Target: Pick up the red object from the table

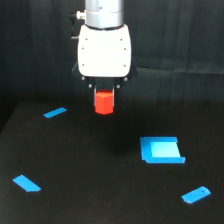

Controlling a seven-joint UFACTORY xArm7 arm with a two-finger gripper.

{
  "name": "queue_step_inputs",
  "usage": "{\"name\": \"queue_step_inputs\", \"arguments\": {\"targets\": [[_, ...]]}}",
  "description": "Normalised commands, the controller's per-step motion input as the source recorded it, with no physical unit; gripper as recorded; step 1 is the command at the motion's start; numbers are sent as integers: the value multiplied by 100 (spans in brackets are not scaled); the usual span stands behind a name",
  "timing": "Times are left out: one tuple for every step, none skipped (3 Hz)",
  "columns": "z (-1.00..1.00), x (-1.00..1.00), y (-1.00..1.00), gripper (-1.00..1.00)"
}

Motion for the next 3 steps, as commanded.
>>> {"name": "queue_step_inputs", "arguments": {"targets": [[3,5,12,-100],[0,1,4,-100],[-7,11,5,-96]]}}
